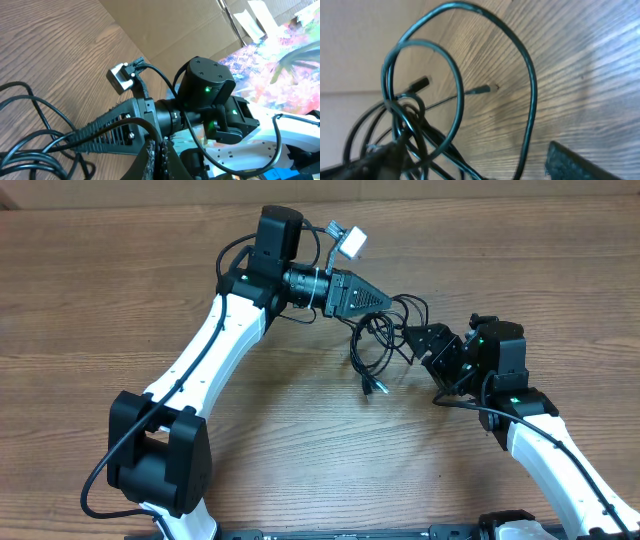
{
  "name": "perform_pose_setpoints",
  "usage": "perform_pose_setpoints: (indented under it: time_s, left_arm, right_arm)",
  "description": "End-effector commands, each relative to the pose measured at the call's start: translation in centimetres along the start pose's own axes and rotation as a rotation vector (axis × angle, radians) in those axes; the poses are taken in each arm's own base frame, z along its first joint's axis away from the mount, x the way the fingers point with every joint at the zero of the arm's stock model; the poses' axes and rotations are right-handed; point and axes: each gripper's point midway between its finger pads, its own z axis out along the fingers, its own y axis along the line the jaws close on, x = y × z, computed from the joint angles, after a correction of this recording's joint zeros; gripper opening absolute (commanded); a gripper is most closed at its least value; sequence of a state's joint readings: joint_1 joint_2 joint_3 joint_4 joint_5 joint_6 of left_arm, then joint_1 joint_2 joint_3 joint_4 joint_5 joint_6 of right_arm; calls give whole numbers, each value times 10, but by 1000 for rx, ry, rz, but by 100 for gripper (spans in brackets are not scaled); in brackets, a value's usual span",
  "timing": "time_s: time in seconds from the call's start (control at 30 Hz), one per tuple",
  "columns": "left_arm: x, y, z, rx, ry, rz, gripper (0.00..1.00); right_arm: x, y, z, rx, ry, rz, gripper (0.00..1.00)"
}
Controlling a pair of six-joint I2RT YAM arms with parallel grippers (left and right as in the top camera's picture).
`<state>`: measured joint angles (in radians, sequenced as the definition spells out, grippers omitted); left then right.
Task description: Untangle cables
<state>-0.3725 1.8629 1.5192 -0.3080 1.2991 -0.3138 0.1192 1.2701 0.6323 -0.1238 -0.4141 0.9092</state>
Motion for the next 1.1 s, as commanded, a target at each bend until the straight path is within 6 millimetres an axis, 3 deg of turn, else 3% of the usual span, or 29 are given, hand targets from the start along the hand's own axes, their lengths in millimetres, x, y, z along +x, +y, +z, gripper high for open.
perform_pose_setpoints:
  time_s: [0.0, 0.1, 0.33, 0.43, 0.53, 0.6, 0.67, 0.73, 0.97, 1.07]
  left_arm:
    - [-14, -33, -8, 38, -14, 76, 4]
    - [-16, -30, -13, 31, -23, 75, 4]
    - [-23, -24, -41, 35, -60, 42, 4]
    - [-27, -25, -50, 45, -73, -38, 4]
    - [-32, -36, -58, 105, -62, -107, 4]
    - [-42, -42, -65, 124, -63, -253, 4]
    - [-47, -42, -72, 131, -61, -562, 4]
    - [-49, -40, -77, 133, -65, -735, 4]
    - [-49, -38, -78, 131, -69, -788, 4]
    - [-51, -38, -80, 138, -65, -952, 4]
  right_arm:
    - [2, -6, 2, 16, 0, -1, 100]
    - [0, 2, 2, -16, -4, -14, 100]
    - [-4, 60, -11, -298, 38, -117, 100]
    - [-12, 73, -21, -379, 36, -149, 100]
    - [-24, 71, -26, -387, 8, -143, 100]
    - [-31, 65, -28, -374, -8, -126, 100]
    - [-34, 63, -32, -383, -3, -120, 100]
    - [-33, 63, -33, -391, 8, -121, 100]
    - [-31, 63, -33, -394, 20, -120, 100]
    - [-31, 63, -33, -394, 21, -120, 100]
